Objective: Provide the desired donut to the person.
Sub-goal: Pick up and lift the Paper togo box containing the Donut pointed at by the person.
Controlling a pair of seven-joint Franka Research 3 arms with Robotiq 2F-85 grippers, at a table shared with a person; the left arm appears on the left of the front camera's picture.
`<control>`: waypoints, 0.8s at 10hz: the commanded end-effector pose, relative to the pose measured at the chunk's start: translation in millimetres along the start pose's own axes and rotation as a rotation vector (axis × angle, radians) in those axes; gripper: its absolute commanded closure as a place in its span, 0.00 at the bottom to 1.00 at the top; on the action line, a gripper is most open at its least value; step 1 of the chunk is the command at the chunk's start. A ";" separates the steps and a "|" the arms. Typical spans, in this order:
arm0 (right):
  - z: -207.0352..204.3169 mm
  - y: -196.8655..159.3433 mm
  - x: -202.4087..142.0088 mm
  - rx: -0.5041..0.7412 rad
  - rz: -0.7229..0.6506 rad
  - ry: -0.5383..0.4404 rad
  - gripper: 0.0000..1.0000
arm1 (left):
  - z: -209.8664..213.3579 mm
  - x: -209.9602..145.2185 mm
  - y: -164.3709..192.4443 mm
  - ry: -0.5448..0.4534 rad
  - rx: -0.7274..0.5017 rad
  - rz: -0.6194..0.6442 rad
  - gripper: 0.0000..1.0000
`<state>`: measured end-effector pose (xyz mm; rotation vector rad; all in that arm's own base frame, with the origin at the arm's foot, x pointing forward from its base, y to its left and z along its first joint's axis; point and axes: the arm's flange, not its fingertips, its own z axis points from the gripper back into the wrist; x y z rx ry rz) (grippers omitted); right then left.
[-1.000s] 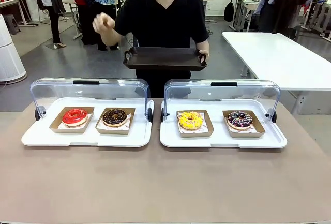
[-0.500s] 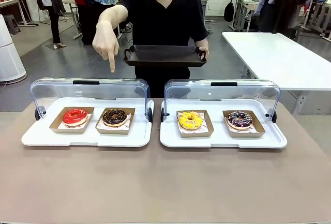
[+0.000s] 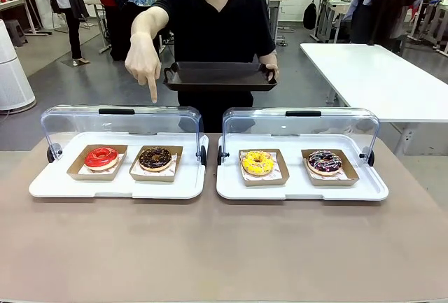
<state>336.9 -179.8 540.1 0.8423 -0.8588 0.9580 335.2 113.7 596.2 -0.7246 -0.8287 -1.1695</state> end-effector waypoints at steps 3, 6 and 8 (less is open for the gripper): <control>0.0 0.0 0.2 0.008 -0.004 -0.012 0.00 | 0.9 -0.1 -0.5 -0.003 -0.002 -0.006 0.00; 0.0 0.0 0.2 0.008 -0.004 -0.012 0.00 | -35.1 60.7 -9.4 0.212 -0.092 -0.162 0.00; 0.0 0.0 0.2 0.008 -0.004 -0.012 0.00 | -112.5 78.3 -7.2 0.533 -0.124 -0.300 0.00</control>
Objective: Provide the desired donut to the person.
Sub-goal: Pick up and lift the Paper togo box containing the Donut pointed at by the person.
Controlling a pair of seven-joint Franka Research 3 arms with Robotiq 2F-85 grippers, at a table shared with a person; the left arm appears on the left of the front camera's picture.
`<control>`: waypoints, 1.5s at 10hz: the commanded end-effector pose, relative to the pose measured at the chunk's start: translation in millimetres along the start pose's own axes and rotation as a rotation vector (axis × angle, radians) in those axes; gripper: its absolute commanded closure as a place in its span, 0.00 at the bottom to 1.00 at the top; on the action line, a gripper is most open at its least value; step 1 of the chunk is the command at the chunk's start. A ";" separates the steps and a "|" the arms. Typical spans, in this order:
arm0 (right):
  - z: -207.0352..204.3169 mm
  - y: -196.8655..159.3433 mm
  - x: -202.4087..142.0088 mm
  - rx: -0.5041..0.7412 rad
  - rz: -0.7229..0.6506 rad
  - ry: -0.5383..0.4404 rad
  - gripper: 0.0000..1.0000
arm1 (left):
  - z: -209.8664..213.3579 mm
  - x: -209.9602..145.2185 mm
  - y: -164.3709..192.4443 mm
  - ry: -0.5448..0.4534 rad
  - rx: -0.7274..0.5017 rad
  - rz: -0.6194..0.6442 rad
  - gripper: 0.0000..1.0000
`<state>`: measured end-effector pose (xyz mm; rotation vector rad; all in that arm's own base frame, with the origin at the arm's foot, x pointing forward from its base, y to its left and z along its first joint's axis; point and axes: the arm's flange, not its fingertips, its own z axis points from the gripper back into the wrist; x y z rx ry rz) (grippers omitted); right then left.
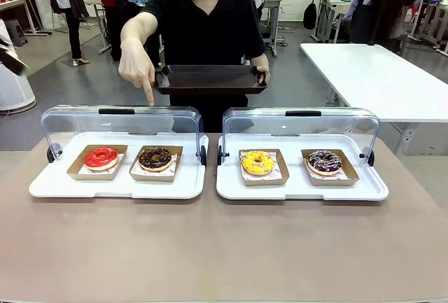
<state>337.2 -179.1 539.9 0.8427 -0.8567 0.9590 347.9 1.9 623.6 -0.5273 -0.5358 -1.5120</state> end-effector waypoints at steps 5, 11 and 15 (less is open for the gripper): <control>0.8 0.1 0.1 0.006 -0.004 -0.013 0.00 | -196.5 -2.2 39.0 0.484 0.100 -0.144 0.00; 0.8 0.1 0.1 0.006 -0.004 -0.013 0.00 | -225.6 -6.2 40.7 0.473 0.138 -0.169 0.00; 0.8 0.1 0.1 0.006 -0.004 -0.013 0.00 | -225.6 -6.2 40.7 0.473 0.138 -0.169 0.00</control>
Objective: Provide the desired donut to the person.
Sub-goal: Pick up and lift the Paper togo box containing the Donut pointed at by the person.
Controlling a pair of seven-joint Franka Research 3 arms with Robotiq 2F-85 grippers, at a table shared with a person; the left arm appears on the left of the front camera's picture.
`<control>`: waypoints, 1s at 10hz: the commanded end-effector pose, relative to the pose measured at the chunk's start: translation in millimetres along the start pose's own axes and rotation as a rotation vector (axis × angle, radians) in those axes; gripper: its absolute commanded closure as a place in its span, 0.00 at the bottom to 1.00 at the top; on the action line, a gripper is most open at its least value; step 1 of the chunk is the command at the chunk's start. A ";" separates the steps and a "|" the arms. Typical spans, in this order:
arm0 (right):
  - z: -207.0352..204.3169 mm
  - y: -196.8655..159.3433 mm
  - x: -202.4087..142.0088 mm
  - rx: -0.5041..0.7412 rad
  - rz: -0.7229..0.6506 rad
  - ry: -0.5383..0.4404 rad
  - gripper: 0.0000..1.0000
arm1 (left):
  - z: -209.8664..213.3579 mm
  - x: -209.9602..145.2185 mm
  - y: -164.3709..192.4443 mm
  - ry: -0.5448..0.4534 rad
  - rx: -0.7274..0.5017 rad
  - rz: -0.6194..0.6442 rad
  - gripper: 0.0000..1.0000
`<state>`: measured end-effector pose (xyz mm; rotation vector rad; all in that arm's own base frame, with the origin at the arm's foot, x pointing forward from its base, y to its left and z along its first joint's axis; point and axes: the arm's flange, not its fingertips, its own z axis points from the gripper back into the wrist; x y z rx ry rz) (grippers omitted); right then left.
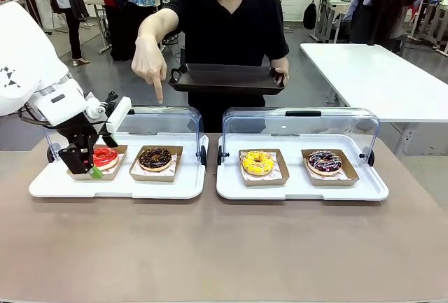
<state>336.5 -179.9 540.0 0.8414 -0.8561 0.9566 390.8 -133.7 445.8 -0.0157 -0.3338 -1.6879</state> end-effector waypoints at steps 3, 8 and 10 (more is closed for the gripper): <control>-0.1 -0.3 0.5 0.008 -0.002 -0.014 0.00 | -13.4 7.3 10.4 0.037 -0.019 0.009 0.00; -0.1 -0.3 0.5 0.008 -0.002 -0.014 0.00 | -63.4 36.4 49.6 0.188 -0.100 -0.030 0.00; -0.1 -0.3 0.5 0.008 -0.002 -0.014 0.00 | -76.7 31.8 60.9 0.208 -0.101 0.006 0.00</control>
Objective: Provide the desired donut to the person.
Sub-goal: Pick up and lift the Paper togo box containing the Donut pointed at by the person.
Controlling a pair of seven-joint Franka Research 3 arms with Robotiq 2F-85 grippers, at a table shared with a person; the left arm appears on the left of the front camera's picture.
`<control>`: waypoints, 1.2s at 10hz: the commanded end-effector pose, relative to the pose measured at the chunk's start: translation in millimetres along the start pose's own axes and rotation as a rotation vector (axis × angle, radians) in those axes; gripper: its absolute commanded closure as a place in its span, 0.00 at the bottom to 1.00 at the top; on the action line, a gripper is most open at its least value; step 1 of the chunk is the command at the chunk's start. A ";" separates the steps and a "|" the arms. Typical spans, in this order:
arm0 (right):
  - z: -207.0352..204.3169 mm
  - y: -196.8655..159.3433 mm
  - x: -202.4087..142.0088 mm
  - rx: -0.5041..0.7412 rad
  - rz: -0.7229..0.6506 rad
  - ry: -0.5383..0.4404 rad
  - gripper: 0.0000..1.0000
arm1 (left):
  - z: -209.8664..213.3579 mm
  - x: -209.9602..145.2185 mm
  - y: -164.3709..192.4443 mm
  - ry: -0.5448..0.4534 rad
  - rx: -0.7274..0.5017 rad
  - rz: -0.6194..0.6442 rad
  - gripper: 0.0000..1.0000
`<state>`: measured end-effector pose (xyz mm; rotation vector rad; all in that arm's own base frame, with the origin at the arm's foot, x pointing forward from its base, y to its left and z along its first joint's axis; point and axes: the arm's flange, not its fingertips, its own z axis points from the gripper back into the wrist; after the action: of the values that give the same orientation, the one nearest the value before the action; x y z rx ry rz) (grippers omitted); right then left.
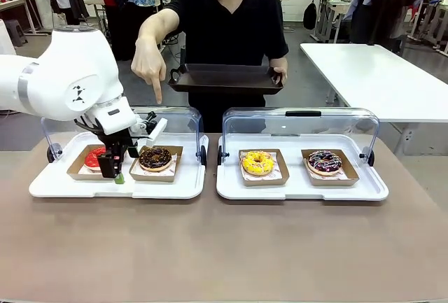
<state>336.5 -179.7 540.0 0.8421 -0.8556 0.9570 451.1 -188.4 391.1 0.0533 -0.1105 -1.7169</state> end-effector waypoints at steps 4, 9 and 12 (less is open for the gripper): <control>0.0 -0.4 0.4 0.007 -0.002 -0.014 0.00 | -32.8 -12.2 21.9 0.013 -0.007 0.073 0.00; 0.0 -0.4 0.4 0.007 -0.002 -0.014 0.00 | -56.5 -17.8 36.1 -0.022 -0.019 0.066 0.00; 0.0 -0.4 0.4 0.007 -0.002 -0.014 0.00 | -61.4 -19.2 40.6 -0.033 -0.024 0.073 0.00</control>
<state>336.5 -179.6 540.0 0.8423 -0.8555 0.9572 495.2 -177.0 335.5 0.0166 -0.0959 -1.6457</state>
